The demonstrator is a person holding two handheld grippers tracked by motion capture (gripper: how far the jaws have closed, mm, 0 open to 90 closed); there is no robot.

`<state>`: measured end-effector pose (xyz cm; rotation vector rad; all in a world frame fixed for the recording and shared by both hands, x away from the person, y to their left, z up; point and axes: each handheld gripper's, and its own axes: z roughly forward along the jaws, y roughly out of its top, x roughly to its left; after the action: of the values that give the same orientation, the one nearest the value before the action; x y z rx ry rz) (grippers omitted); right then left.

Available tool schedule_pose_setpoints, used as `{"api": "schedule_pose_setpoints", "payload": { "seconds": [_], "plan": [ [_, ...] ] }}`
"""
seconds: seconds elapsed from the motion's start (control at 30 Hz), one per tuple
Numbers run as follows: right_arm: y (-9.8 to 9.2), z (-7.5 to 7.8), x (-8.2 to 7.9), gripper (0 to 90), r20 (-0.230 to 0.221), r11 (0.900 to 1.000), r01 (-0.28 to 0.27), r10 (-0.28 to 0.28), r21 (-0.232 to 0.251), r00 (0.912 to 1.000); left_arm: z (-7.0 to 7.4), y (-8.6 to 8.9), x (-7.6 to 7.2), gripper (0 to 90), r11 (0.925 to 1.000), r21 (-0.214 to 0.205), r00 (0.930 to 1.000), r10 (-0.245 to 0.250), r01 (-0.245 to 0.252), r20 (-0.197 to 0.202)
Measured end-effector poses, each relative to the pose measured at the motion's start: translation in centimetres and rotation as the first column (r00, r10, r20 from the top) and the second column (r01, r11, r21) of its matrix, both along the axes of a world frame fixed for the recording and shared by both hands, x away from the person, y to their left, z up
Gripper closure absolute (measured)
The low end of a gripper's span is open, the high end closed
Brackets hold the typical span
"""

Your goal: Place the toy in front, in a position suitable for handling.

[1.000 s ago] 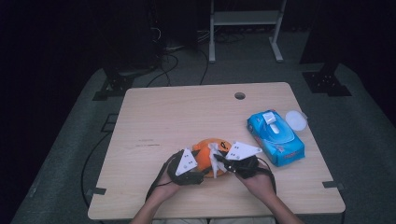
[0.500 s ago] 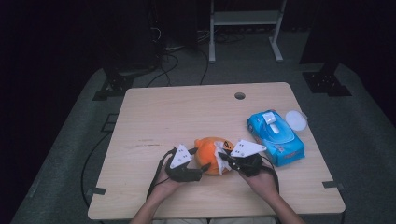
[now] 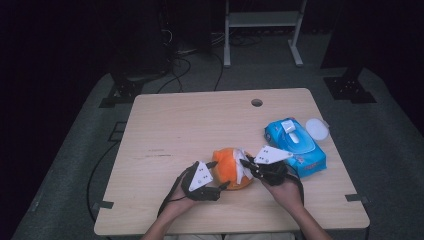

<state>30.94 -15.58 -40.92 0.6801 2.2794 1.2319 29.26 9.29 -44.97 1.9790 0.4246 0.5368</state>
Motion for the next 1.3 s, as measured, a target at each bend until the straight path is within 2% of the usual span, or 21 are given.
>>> {"api": "schedule_pose_setpoints", "payload": {
  "seconds": [0.13,0.17,0.2,0.23,0.33,0.37,0.47,0.53,0.57,0.6,0.7,0.73,0.77,0.83,0.9,1.0,1.03,1.13,1.17,1.23,1.3],
  "plan": [
    [0.5,0.2,-0.5,82.3,0.023,0.9995,-0.005,0.005,-0.03,0.9997,0.0,-0.1,-0.2,28.1,0.9998,0.018,0.9999,0.004,-0.004,0.011],
    [0.9,0.3,-0.9,82.3,0.033,0.9991,-0.02,0.021,-0.039,0.9992,0.0,-0.1,-0.2,28.8,0.9997,0.024,0.9999,0.003,-0.003,0.016],
    [2.0,0.4,-1.5,82.2,0.036,0.9969,-0.068,0.07,-0.038,0.9969,0.0,-0.2,-0.3,30.2,0.9995,0.031,0.9998,0.002,-0.002,0.02],
    [2.0,0.4,-1.5,82.2,0.036,0.9969,-0.068,0.07,-0.038,0.9969,0.0,-0.2,-0.4,30.2,0.9992,0.041,0.9996,-0.001,-0.001,0.027],
    [3.6,-0.1,-2.3,82.2,0.038,0.9902,-0.13,0.132,-0.052,0.9905,-0.4,-0.4,-0.7,31.9,0.9964,0.084,0.9989,-0.004,0.0,0.047],
    [4.0,-0.2,-2.3,82.3,0.041,0.9892,-0.131,0.134,-0.066,0.9901,-0.5,-0.3,-0.7,32.2,0.997,0.078,0.9988,-0.002,-0.002,0.05],
    [2.9,0.3,-1.4,82.3,0.017,0.9955,-0.093,0.093,-0.017,0.9955,-0.6,-0.3,-0.7,32.9,0.9978,0.066,0.9988,-0.004,0.001,0.049],
    [1.8,0.5,-0.7,82.3,0.013,0.9986,-0.051,0.051,-0.008,0.9986,-0.7,-0.3,-0.7,33.0,0.9974,0.071,0.9984,-0.009,0.005,0.055],
    [1.8,0.5,-0.7,82.3,0.013,0.9986,-0.051,0.051,-0.008,0.9986,-0.7,-0.3,-0.7,33.0,0.9974,0.071,0.9984,-0.009,0.005,0.055],
    [0.7,0.3,-0.2,82.3,0.006,0.9998,-0.02,0.02,-0.003,0.9998,-0.8,-0.3,-0.7,32.9,0.9977,0.067,0.9986,-0.011,0.007,0.052],
    [0.0,-0.1,0.3,82.4,-0.005,1.0,-0.009,0.009,0.001,0.9999,-0.6,-0.1,-0.5,29.4,0.9992,0.038,0.9995,-0.016,0.015,0.028],
    [-0.1,-0.3,0.2,82.4,-0.005,1.0,-0.002,0.002,-0.005,1.0,-0.5,0.0,-0.4,21.5,0.9998,0.013,0.9999,-0.012,0.012,0.008],
    [-0.1,-0.3,0.2,82.4,-0.005,1.0,-0.002,0.002,-0.005,1.0,-0.3,0.3,-0.2,21.5,0.9996,-0.026,0.9997,-0.011,0.01,-0.021],
    [0.1,-0.5,0.0,82.4,-0.008,0.9993,-0.037,0.037,0.008,0.9993,0.0,1.1,0.3,10.7,0.995,-0.095,0.9968,0.021,-0.029,-0.078],
    [0.2,-0.6,-0.1,82.4,-0.004,0.9991,-0.042,0.042,0.003,0.9991,0.1,1.6,0.8,10.4,0.9913,-0.113,0.9933,0.058,-0.069,-0.1],
    [0.7,-0.5,-0.5,82.4,0.003,0.9988,-0.049,0.049,-0.01,0.9988,-0.2,1.4,1.0,13.1,0.9925,-0.106,0.9889,0.045,-0.061,-0.142],
    [1.1,-0.3,-0.7,82.4,0.009,0.9981,-0.062,0.062,-0.008,0.9981,-0.4,0.9,0.7,15.7,0.9951,-0.079,0.9917,0.05,-0.059,-0.118],
    [1.9,-0.1,-1.4,82.4,0.013,0.9963,-0.085,0.085,-0.016,0.9963,-0.3,0.5,0.4,19.7,0.997,-0.059,0.9949,0.045,-0.05,-0.09],
    [3.2,0.1,-2.1,82.3,0.028,0.9916,-0.126,0.126,-0.031,0.9916,-0.2,0.2,0.1,21.6,0.9984,-0.039,0.9972,0.038,-0.041,-0.064],
    [4.0,0.0,-2.5,82.3,0.029,0.987,-0.155,0.156,-0.043,0.9873,-0.2,-0.2,-0.5,22.5,0.9997,0.007,0.9997,0.024,-0.024,-0.009],
    [4.5,0.1,-2.5,82.4,0.027,0.985,-0.164,0.166,-0.052,0.9858,-0.3,-0.3,-0.7,23.0,0.9995,0.018,0.9996,0.026,-0.026,0.006]
  ]
}}
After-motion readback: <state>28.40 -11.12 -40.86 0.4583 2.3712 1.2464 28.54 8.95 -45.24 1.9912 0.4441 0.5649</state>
